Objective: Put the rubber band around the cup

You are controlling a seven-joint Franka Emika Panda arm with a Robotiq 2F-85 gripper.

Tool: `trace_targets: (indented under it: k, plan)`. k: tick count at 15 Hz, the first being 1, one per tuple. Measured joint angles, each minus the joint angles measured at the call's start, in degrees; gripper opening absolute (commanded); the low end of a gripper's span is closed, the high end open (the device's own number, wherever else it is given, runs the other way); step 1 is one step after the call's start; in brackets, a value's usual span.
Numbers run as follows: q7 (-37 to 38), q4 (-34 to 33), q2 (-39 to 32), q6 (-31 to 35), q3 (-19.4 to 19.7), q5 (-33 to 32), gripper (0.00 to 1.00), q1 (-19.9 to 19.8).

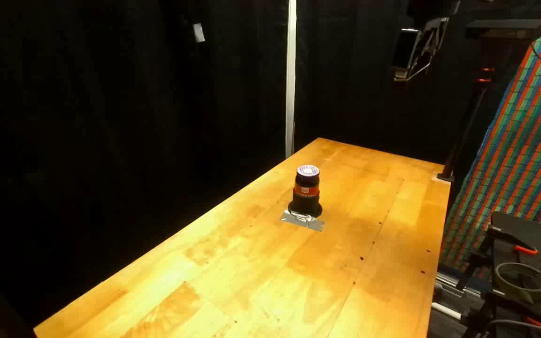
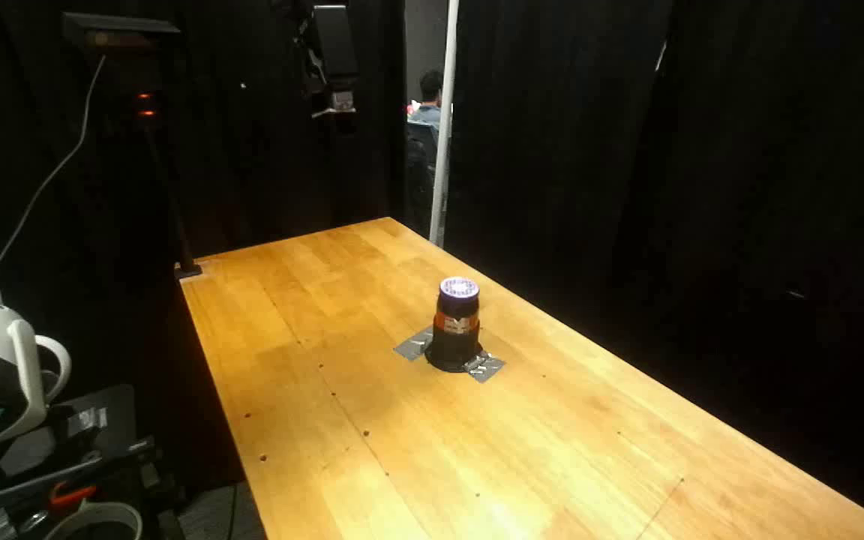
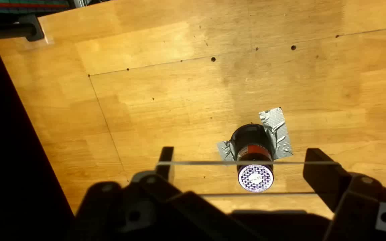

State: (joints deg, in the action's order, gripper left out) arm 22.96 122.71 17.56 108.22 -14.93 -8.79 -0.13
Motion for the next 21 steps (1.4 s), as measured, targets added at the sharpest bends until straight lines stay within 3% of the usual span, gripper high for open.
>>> trace_targets:
  k: [7, 11, 16, 21]
  plan:
    - [-0.13, -0.43, -0.09, 0.28, 0.46, 0.0, 1.0, 0.48]
    - [-3.66, -0.23, -4.02, 8.2, 2.06, 0.0, 1.0, 1.42]
    - [-10.63, -5.92, -18.56, 18.33, 4.49, 0.25, 1.0, 2.0]
    - [-15.87, -19.28, -35.89, 18.05, 6.21, 1.32, 1.0, 3.46]
